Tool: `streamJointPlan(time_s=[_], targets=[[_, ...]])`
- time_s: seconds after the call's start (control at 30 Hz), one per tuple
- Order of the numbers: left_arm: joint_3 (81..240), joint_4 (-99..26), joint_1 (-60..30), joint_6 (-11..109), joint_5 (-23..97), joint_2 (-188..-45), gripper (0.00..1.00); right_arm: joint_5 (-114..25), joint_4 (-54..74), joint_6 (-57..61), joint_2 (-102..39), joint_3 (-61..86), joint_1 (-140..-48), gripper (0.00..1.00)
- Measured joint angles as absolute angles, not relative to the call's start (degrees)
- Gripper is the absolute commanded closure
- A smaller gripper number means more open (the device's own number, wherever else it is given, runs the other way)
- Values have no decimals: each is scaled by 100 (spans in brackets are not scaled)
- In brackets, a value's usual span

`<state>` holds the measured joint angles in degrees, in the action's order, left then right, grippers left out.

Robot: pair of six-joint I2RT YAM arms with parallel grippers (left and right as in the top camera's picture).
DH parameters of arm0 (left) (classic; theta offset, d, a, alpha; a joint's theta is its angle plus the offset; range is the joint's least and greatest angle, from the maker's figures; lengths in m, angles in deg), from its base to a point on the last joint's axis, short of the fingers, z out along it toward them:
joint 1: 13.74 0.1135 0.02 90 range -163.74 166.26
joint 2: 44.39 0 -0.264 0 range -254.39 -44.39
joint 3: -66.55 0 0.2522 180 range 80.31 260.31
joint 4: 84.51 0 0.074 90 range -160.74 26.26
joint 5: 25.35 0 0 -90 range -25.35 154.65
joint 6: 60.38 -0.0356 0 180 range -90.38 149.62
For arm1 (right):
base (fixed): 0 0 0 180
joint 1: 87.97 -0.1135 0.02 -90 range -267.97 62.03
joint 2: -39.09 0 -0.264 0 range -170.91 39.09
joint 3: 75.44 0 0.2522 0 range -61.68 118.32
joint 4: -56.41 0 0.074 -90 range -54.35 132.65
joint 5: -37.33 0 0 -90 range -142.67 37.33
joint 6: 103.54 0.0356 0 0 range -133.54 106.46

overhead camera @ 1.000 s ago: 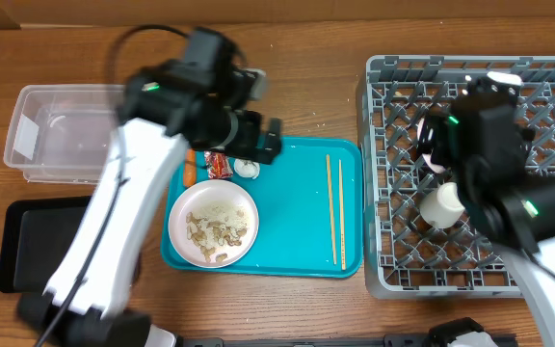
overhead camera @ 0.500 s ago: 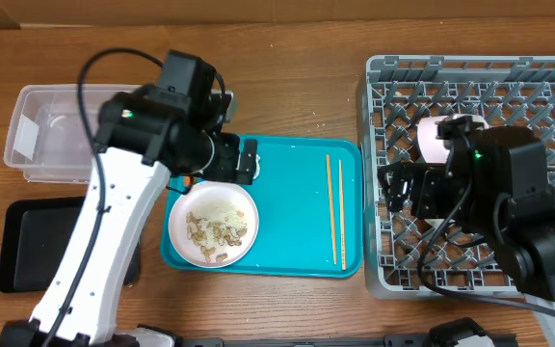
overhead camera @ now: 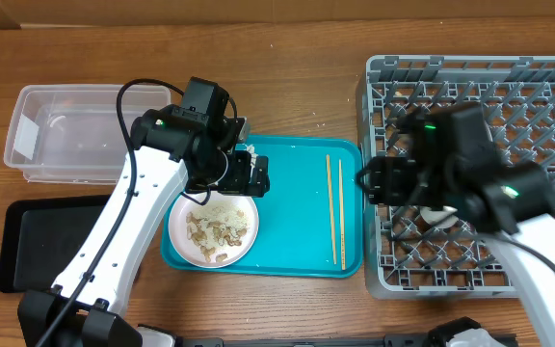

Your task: Sort waste into correct bins and load items into the dishwasher

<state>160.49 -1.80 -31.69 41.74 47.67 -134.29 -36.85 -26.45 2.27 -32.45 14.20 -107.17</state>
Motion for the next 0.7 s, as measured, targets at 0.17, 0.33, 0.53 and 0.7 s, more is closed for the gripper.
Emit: streamJointPlan(time_s=[0.17, 0.33, 0.53, 0.7], targets=[[16482, 406, -3038, 4174, 4920, -13456, 0, -3978, -2413, 584, -4397, 1125, -11482, 42], [17837, 979, -2702, 4171, 5080, -13467, 0, -4378, -1987, 960, -5505, 1007, -11887, 49], [18563, 1099, -2623, 4171, 5218, -13429, 0, -4691, -1410, 1213, -6467, 1002, -11998, 55], [18563, 1224, -2623, 4174, 5347, -13436, 0, -4813, -1182, 1320, -6933, 994, -11987, 56]])
